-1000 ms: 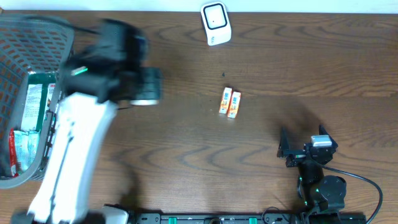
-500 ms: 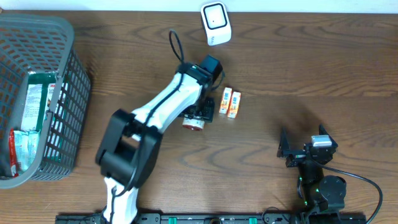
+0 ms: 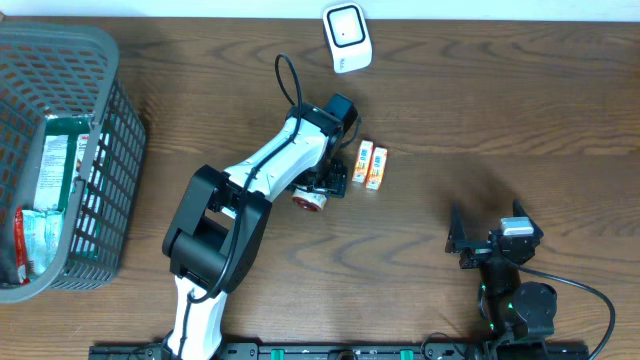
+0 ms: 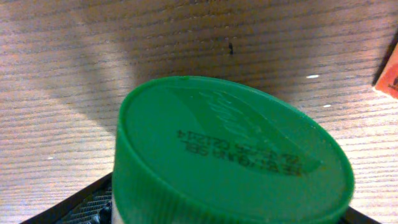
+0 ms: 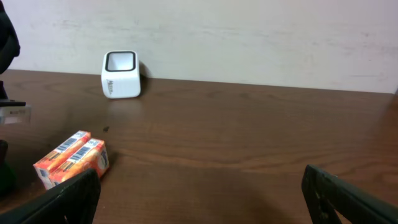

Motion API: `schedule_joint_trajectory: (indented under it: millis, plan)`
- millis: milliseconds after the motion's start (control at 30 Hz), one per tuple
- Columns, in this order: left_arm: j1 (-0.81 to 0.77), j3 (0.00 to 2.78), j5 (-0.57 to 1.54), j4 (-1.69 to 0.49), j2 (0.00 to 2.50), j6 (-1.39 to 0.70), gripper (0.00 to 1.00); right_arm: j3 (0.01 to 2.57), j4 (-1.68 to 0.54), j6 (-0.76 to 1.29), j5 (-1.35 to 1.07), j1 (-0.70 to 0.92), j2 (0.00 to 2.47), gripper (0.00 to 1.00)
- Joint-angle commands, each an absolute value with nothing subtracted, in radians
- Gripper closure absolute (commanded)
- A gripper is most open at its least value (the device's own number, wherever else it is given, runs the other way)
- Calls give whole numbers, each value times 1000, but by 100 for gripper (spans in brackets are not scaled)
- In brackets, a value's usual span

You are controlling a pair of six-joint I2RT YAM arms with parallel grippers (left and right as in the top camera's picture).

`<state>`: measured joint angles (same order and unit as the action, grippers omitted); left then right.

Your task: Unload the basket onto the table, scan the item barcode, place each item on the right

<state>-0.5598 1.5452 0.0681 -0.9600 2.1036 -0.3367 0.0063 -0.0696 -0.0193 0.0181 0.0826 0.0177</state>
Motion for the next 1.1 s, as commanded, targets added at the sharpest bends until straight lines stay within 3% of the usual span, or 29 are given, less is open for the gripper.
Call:
schedule_joint_trajectory:
  millis: [0,467,633,767,967,1000,1067]
  plan:
    - [-553,1551,61,-964,2090,-338,18,6,-73,-31,17,90,15,1]
    - [-533,1552,69,-1006,1943,-322,18,6,-73,-31,17,90,14,1]
    - [-514,1552,-17,-1024,1943,-305,18,6,-73,-31,17,90,14,1]
    - [-473,1551,-37,-1035,1943,-305,36,6,-73,-31,17,90,15,1]
    - [-428,1544,-36,-1049,1943,-305,51,6,-73,-31,17,90,15,1]
    - [-429,1532,-37,-1041,1943,-305,60,6,-73,-31,17,90,15,1]
    - [-429,1509,-38,-1023,1943,-305,63,6,-73,-31,17,90,15,1]
